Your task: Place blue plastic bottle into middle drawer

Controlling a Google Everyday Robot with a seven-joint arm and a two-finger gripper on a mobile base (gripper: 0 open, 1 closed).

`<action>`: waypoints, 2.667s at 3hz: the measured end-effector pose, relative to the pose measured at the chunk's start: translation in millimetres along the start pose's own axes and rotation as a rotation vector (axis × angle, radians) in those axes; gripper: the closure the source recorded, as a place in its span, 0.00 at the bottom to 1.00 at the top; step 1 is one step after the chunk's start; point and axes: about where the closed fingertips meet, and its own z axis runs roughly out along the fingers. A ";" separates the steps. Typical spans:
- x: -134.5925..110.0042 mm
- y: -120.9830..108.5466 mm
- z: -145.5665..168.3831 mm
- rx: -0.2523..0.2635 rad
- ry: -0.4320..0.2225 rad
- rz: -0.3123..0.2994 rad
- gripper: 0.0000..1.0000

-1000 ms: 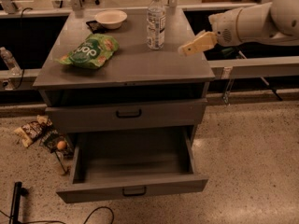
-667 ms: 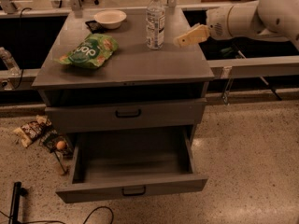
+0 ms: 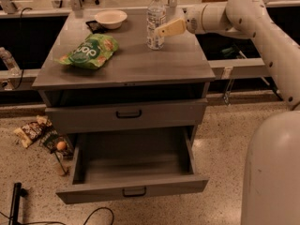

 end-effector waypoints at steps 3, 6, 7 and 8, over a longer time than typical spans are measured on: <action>5.4 -2.1 87.4 -0.047 -0.089 0.040 0.18; -8.4 42.3 13.1 -0.209 -0.197 -0.026 0.95; -27.4 76.6 -42.3 -0.242 -0.224 0.004 1.00; -29.3 125.7 -87.1 -0.260 -0.208 0.100 1.00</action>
Offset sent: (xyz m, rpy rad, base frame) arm 0.0784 0.0548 -0.0272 0.0986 -0.0312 0.0253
